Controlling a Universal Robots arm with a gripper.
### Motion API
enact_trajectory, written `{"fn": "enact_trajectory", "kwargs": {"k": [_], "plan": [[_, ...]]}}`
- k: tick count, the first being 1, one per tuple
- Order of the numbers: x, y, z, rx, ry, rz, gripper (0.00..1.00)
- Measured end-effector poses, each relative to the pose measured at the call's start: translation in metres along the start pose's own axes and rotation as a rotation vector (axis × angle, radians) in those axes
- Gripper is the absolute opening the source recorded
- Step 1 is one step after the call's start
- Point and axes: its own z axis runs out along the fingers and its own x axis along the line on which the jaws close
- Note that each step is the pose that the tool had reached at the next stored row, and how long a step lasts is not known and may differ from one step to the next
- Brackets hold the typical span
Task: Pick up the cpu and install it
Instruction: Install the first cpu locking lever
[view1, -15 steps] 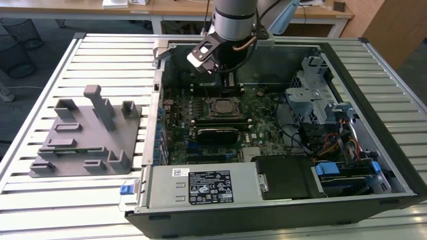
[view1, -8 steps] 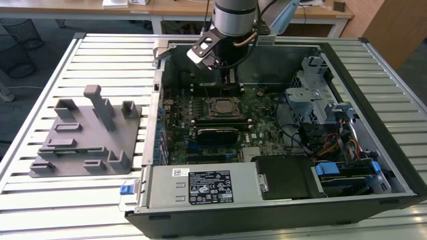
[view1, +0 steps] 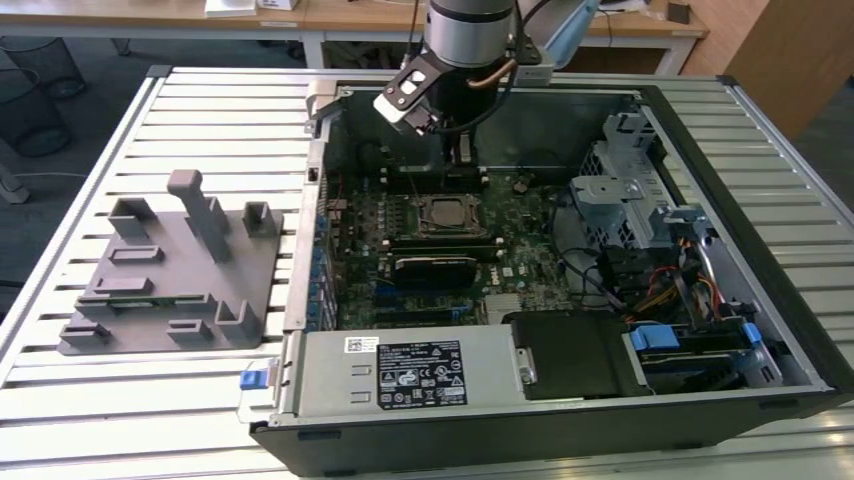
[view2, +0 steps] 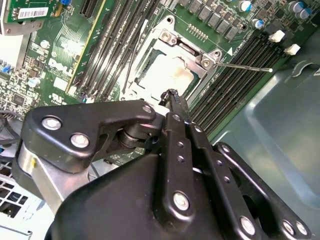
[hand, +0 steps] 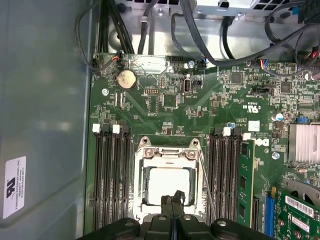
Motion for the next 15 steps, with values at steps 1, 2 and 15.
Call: {"fn": "enact_trajectory", "kwargs": {"k": [1,2,15], "plan": [[0.0000,0.0000,0.0000,-0.0001,0.0000,0.000,0.11],[-0.0001,0.0000,-0.0001,-0.0001,-0.0001,0.000,0.11],[-0.0004,0.0002,-0.0173,-0.0001,-0.0002,0.000,0.11]]}}
